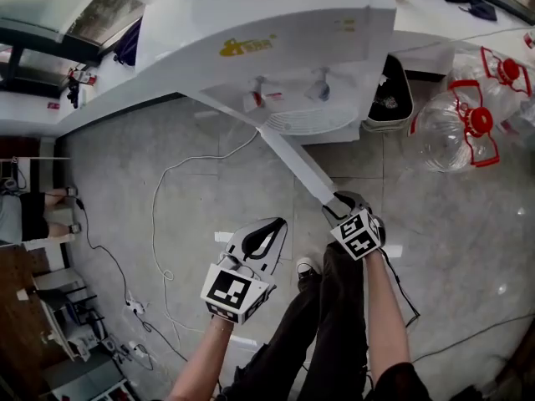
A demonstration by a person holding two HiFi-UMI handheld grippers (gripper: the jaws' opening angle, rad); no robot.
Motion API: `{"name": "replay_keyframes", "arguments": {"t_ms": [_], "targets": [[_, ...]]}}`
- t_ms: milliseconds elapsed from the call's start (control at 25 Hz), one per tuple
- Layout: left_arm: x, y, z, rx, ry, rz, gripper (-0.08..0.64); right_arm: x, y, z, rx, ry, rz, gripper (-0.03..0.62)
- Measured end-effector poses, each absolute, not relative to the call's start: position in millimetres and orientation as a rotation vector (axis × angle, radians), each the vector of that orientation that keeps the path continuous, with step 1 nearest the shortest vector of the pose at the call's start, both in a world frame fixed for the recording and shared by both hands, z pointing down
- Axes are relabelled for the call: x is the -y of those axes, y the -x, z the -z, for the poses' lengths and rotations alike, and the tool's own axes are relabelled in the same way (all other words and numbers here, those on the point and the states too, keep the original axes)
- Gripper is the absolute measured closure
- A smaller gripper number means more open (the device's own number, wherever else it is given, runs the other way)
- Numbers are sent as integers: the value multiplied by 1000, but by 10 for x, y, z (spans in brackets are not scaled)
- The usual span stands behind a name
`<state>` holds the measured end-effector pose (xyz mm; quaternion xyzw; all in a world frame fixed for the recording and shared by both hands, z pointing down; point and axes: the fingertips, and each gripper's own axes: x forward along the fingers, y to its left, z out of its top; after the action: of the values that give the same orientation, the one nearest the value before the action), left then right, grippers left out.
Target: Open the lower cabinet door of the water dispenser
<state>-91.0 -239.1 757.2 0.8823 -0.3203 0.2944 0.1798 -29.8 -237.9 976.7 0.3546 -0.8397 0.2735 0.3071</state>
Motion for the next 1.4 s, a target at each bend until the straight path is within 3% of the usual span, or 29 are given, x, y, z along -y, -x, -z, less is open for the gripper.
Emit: {"name": "replay_keyframes", "arguments": {"t_ms": [640, 960, 1400], "targets": [[2101, 1970, -7421, 1176, -2341, -786, 540, 1952, 2051, -9680, 2328, -493, -639, 408], [2118, 2182, -7061, 1202, -2343, -736, 540, 1968, 1974, -9167, 2329, -570, -692, 408], [1897, 2187, -5884, 1138, -2425, -717, 540, 2005, 1451, -7061, 2424, -831, -659, 431]]}}
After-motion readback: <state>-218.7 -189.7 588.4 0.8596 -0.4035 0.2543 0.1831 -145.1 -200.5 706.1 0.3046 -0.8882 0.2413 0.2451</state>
